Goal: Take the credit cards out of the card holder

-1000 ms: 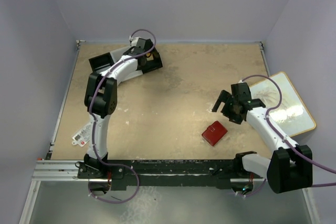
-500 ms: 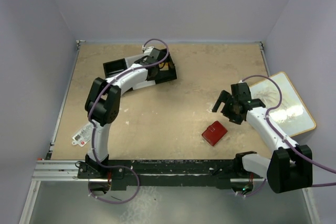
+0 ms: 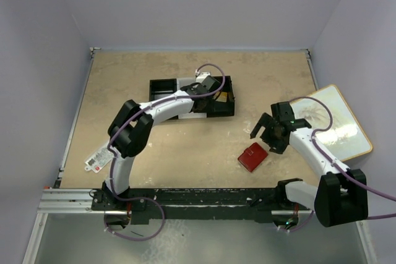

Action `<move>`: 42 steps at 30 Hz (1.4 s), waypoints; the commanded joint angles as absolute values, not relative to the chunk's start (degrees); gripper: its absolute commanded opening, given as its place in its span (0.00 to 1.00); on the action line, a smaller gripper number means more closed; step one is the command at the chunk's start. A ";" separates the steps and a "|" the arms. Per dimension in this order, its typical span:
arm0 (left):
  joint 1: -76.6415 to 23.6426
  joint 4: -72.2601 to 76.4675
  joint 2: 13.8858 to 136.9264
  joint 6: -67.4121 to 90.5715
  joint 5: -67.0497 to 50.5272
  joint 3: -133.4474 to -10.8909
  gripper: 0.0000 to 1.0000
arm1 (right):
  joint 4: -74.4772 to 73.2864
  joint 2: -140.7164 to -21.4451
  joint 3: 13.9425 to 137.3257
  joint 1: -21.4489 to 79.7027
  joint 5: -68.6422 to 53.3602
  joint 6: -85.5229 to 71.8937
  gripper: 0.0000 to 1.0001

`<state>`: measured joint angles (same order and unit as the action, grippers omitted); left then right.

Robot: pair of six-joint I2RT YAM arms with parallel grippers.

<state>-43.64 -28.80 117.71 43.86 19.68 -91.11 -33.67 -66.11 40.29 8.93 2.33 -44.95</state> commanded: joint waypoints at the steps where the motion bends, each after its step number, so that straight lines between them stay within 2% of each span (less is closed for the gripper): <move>1: -43.63 -28.26 113.56 45.56 19.24 -89.83 0.45 | -30.29 -67.25 37.19 8.71 -3.16 -44.46 0.94; 4: -43.60 -27.99 111.24 44.76 19.54 -89.91 0.56 | -26.06 -67.75 34.90 8.93 -7.92 -43.33 0.90; 8: -43.64 -28.07 106.53 43.79 19.92 -88.46 0.60 | -18.21 -67.71 31.17 9.94 -15.19 -42.45 0.83; 11: -43.62 -26.56 101.15 44.56 20.21 -83.79 0.62 | -14.12 -68.81 29.95 12.37 -17.97 -42.76 0.81; 14: -43.60 -23.67 95.32 45.60 18.40 -77.34 0.64 | -13.70 -71.80 31.63 17.12 -16.16 -43.41 0.82; 19: -43.64 -21.28 83.87 49.72 19.88 -64.28 0.64 | -28.44 -70.82 39.65 24.12 1.19 -44.89 0.86; 23: -43.64 -16.71 72.85 54.17 20.74 -52.72 0.67 | -37.12 -64.94 41.77 24.82 4.86 -43.77 0.91; 27: -43.61 -15.34 64.82 56.28 21.66 -45.93 0.68 | -43.01 -64.53 42.87 26.09 5.79 -43.28 0.96; 34: -43.62 -18.81 62.10 54.59 21.60 -42.96 0.68 | -40.52 -68.84 40.82 32.43 -0.45 -42.76 1.00; 39: -43.65 -20.30 61.47 53.83 21.91 -42.26 0.69 | -40.69 -71.96 41.44 35.70 1.84 -45.04 1.00; 42: -43.65 -20.26 61.07 54.37 21.97 -41.68 0.68 | -39.82 -76.77 41.64 38.45 2.97 -45.95 0.96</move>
<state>-43.83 -20.75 62.74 54.43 20.67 -42.35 -39.72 -72.10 40.86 35.55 1.58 -43.99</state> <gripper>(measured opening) 0.683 0.989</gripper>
